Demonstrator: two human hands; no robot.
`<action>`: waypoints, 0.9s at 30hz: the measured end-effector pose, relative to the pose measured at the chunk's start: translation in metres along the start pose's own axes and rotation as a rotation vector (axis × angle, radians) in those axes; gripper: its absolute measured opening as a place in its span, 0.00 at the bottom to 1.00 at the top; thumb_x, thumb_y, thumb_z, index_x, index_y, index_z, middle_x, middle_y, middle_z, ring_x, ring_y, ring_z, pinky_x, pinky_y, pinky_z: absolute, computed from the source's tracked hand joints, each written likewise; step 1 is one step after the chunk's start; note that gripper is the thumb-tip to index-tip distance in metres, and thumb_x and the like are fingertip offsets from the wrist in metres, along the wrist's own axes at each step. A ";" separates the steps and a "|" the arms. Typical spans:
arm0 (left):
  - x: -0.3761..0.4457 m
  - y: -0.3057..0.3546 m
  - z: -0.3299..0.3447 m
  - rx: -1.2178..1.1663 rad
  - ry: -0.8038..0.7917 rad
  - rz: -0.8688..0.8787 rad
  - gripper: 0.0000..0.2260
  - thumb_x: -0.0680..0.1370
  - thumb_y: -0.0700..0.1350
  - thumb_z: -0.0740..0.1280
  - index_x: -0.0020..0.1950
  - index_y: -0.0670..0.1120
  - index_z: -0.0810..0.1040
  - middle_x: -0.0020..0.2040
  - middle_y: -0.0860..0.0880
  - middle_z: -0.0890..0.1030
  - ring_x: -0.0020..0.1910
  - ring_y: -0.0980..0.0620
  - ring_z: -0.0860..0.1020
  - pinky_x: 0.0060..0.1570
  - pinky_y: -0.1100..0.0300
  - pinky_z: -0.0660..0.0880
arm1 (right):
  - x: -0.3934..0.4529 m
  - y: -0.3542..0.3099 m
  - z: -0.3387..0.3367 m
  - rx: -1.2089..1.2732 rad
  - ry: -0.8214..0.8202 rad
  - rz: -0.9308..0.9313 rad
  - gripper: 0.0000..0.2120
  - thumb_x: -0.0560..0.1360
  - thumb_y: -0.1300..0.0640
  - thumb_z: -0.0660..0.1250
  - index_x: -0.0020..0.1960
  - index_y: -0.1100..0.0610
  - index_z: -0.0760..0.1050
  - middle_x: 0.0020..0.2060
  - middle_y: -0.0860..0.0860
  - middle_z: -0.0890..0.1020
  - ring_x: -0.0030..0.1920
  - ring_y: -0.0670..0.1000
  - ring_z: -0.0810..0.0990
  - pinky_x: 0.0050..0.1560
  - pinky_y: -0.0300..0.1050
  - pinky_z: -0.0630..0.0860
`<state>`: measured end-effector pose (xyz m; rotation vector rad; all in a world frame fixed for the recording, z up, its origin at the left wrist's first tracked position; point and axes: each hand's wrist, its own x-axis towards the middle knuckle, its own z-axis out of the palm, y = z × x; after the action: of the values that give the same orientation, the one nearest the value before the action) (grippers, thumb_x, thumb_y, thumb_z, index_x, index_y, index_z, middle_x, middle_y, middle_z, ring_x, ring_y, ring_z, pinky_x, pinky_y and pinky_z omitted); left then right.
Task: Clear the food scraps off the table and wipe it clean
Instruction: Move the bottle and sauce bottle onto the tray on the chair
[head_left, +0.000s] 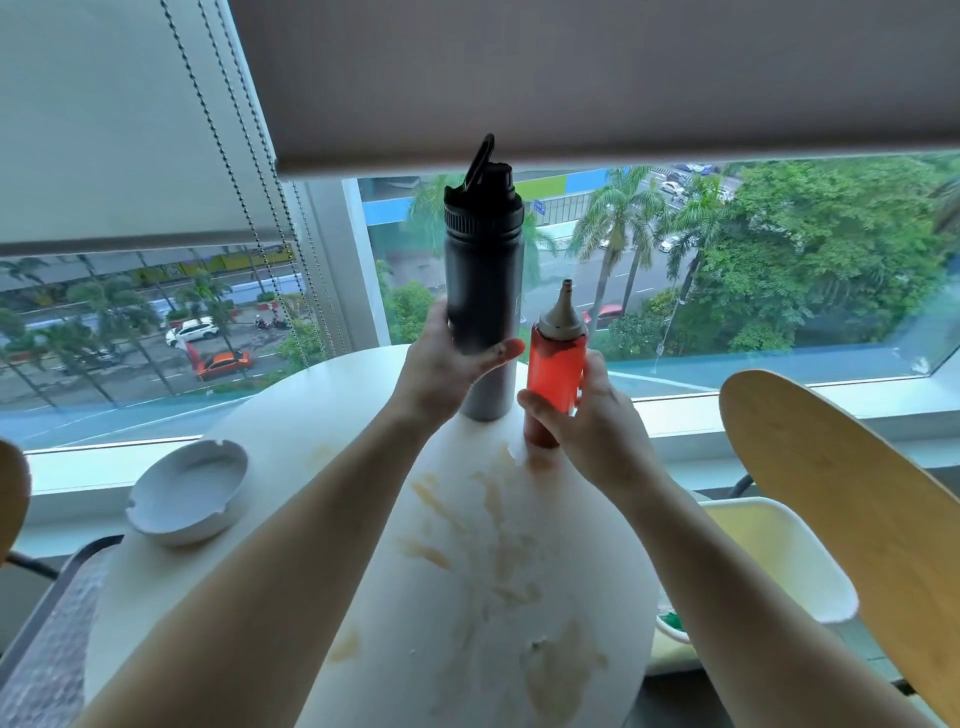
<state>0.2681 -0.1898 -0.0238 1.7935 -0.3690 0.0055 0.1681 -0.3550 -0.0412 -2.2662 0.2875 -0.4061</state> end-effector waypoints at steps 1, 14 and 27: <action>0.001 0.000 0.001 0.009 0.010 -0.006 0.43 0.59 0.65 0.82 0.69 0.52 0.71 0.60 0.57 0.83 0.60 0.57 0.81 0.65 0.49 0.77 | 0.000 -0.002 -0.001 -0.005 0.004 0.001 0.26 0.74 0.41 0.72 0.64 0.52 0.67 0.38 0.44 0.76 0.42 0.55 0.76 0.43 0.49 0.73; -0.009 0.010 -0.007 0.102 0.067 0.030 0.32 0.66 0.56 0.81 0.65 0.52 0.73 0.55 0.57 0.84 0.54 0.59 0.82 0.57 0.59 0.79 | -0.010 -0.020 -0.002 -0.086 0.034 -0.018 0.29 0.75 0.39 0.69 0.66 0.56 0.66 0.47 0.57 0.81 0.48 0.63 0.80 0.42 0.51 0.70; -0.082 0.018 -0.098 0.081 0.147 0.036 0.27 0.67 0.50 0.82 0.60 0.48 0.74 0.50 0.56 0.84 0.47 0.60 0.83 0.48 0.59 0.81 | -0.058 -0.088 0.028 -0.065 0.088 -0.155 0.30 0.74 0.38 0.70 0.66 0.56 0.67 0.48 0.57 0.83 0.47 0.62 0.81 0.42 0.49 0.71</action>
<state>0.2048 -0.0808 0.0022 1.8536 -0.2993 0.1790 0.1316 -0.2590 -0.0037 -2.3466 0.1726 -0.5852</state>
